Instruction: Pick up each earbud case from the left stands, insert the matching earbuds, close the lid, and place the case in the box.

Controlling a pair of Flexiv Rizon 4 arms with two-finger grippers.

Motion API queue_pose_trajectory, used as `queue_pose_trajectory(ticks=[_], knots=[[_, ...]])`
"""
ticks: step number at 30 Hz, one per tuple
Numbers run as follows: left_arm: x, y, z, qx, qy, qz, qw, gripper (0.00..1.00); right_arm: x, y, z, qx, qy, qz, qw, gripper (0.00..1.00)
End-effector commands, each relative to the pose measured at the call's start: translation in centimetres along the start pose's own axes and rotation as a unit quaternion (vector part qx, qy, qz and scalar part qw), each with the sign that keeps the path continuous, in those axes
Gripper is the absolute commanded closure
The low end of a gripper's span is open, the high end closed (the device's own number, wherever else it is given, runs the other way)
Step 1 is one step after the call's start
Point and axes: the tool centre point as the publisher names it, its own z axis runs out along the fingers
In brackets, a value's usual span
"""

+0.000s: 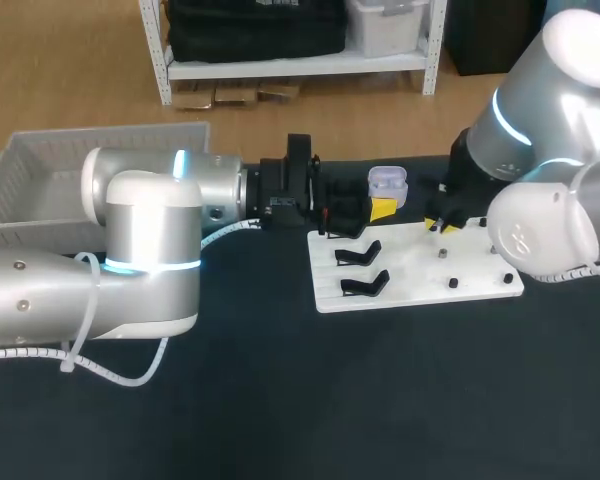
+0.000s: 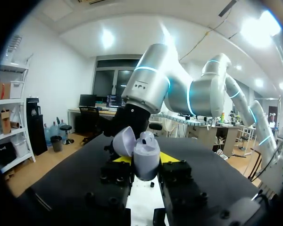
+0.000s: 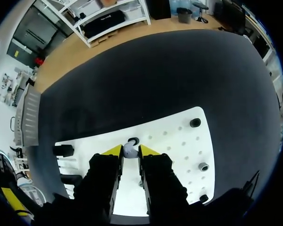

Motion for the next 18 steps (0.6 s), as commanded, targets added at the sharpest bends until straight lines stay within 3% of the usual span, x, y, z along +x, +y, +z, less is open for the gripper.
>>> queue_pose_trajectory(ticks=[1, 9, 14, 18], knots=[[0.2, -0.1, 0.0, -0.003, -0.004, 0.003, 1.0, 1.0, -0.1, 0.0, 0.0, 0.002, 0.0, 0.001, 1.0, 1.0], [0.2, -0.1, 0.0, -0.003, -0.004, 0.003, 1.0, 1.0, -0.3, 0.1, -2.2, 0.007, -0.01, 0.021, 1.0, 1.0], [0.2, -0.1, 0.0, -0.003, -0.004, 0.003, 1.0, 1.0, 0.0, 0.0, -5.9, -0.002, -0.015, 0.03, 0.999, 1.0], [0.2, -0.1, 0.0, -0.003, -0.004, 0.003, 1.0, 1.0, 0.7, 0.1, -10.0, 0.017, -0.009, 0.029, 0.999, 1.0]])
